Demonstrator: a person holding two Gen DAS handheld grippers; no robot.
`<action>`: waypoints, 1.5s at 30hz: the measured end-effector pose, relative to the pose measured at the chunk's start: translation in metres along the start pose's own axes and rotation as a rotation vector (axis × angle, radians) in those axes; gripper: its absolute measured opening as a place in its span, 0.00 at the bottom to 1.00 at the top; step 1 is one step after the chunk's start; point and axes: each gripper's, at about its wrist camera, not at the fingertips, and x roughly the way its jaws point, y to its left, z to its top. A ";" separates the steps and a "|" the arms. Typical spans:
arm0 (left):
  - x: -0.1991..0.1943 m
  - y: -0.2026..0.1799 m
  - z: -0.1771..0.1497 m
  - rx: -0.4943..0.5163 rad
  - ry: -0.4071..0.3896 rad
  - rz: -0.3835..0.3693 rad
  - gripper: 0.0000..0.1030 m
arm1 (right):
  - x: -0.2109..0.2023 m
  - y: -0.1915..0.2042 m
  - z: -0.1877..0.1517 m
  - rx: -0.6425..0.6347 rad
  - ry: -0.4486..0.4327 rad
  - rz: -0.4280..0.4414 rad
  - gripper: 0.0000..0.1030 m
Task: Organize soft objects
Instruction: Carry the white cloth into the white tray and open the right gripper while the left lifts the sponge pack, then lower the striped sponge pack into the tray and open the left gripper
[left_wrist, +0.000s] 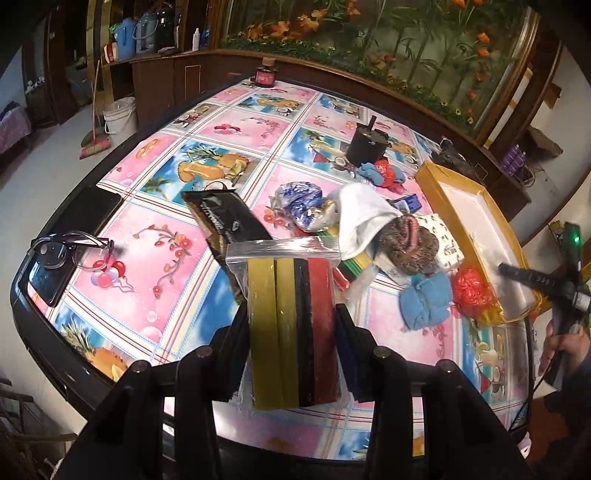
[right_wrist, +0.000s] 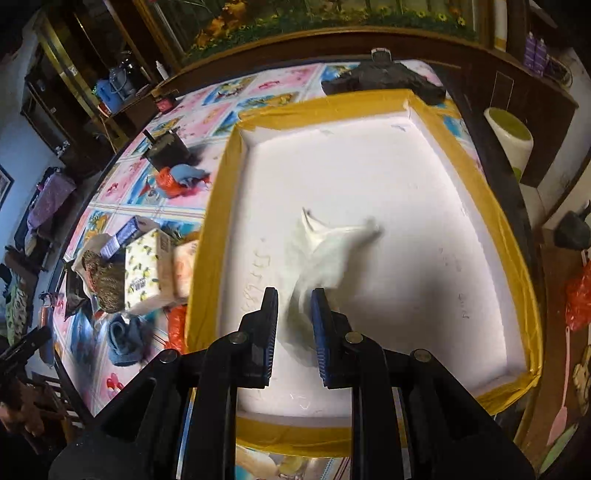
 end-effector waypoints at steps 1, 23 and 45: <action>-0.002 -0.002 -0.001 -0.004 -0.002 0.003 0.42 | 0.002 -0.001 -0.005 0.002 0.013 0.015 0.17; 0.002 -0.103 0.010 0.183 0.015 -0.093 0.42 | -0.031 -0.001 -0.107 -0.060 0.243 0.136 0.17; 0.104 -0.280 -0.015 0.472 0.332 -0.271 0.43 | -0.062 -0.057 -0.070 0.035 0.078 -0.059 0.18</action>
